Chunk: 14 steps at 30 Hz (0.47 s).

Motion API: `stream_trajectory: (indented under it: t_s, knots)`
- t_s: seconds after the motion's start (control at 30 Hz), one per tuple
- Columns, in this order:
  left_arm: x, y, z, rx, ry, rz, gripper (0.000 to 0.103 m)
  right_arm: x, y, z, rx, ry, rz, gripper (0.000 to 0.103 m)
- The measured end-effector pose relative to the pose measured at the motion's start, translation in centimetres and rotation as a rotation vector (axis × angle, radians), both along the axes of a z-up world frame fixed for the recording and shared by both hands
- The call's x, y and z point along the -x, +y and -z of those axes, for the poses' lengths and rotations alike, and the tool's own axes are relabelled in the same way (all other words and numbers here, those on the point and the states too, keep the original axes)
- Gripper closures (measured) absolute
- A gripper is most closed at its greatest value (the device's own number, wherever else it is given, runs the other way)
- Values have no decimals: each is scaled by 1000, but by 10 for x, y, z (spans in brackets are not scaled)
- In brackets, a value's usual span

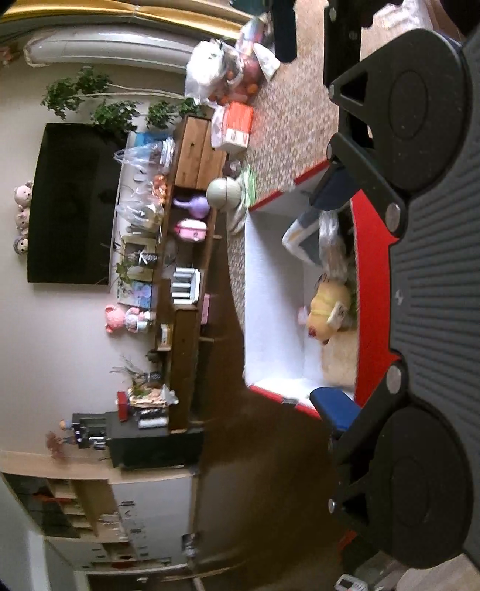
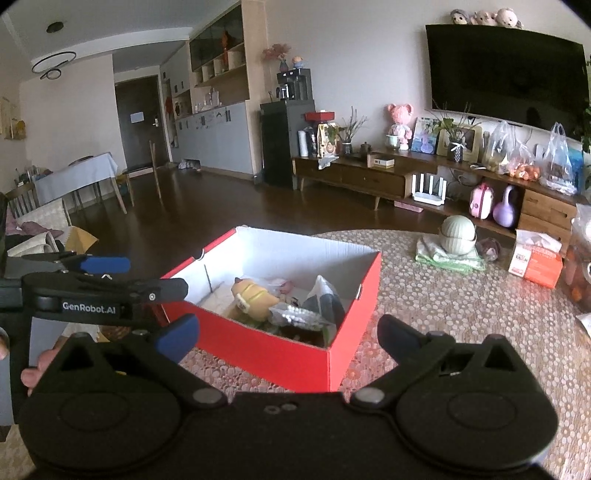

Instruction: Organize objects

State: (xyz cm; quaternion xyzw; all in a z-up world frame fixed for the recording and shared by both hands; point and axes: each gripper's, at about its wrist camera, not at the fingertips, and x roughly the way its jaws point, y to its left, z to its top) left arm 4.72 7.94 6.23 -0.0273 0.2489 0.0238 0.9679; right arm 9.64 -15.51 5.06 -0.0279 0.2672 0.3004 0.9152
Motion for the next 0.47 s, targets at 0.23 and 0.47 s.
stream_trajectory:
  t_s: [0.23,0.47]
  knots:
    - [2,-13,11,-14,51,10,0,7,-7,5,-9,18,7,0]
    - [3,-15,21,19,77,6,0,9,-10,10,-5,35,18,0]
